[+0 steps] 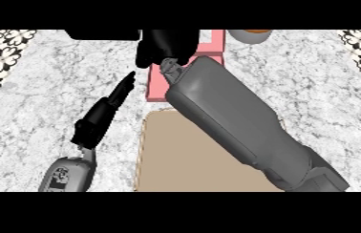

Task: Pick the lemon from the tray and place it in the cardboard box

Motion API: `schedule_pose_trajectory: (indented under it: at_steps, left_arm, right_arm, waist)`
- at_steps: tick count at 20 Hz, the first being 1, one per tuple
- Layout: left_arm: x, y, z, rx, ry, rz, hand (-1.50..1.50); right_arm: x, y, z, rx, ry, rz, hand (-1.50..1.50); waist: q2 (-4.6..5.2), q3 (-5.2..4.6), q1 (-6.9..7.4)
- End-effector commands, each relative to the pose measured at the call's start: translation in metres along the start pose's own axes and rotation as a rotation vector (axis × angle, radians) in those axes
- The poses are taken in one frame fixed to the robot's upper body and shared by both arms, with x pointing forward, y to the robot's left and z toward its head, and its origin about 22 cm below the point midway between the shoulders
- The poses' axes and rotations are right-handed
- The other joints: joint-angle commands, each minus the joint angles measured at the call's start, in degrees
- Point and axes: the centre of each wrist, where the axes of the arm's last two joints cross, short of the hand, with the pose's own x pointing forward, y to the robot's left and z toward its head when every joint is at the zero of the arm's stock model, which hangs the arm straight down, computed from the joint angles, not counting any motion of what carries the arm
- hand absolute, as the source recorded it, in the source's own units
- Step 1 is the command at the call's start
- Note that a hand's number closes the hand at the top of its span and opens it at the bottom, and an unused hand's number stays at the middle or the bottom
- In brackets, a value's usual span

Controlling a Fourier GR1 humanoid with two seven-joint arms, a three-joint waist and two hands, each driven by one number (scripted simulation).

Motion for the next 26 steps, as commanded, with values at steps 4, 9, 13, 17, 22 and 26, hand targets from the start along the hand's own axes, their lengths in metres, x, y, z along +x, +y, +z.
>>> schedule_pose_trajectory:
  at_steps: [4,9,13,17,22,26]
  left_arm:
    - [0.002,-0.008,-0.004,-0.018,-0.002,0.015,0.0]
    - [0.003,-0.001,-0.005,-0.017,-0.002,0.013,0.0]
    - [0.025,-0.009,-0.016,-0.007,-0.023,-0.007,0.0]
    - [0.005,-0.007,-0.012,-0.023,-0.018,0.01,0.0]
    - [0.004,-0.005,0.002,-0.009,0.011,0.008,0.0]
    - [-0.004,-0.004,-0.004,0.007,0.0,0.004,0.0]
  right_arm:
    - [-0.028,0.048,-0.026,0.057,0.065,0.046,1.5]
    - [-0.056,0.069,-0.023,0.13,0.215,-0.16,-1.5]
    - [-0.085,0.098,-0.024,0.194,0.207,-0.19,-1.5]
    - [-0.083,0.09,-0.029,0.089,0.173,-0.379,-1.5]
    - [-0.099,0.072,-0.034,-0.152,0.192,-0.64,-1.5]
    - [-0.13,0.069,-0.03,-0.224,0.211,-0.814,-1.5]
  waist:
    - [0.18,0.0,0.56]
    - [0.31,0.02,1.25]
    - [0.29,0.05,0.97]
    - [0.42,0.06,1.13]
    - [-0.03,0.17,0.13]
    - [0.17,0.14,-0.83]
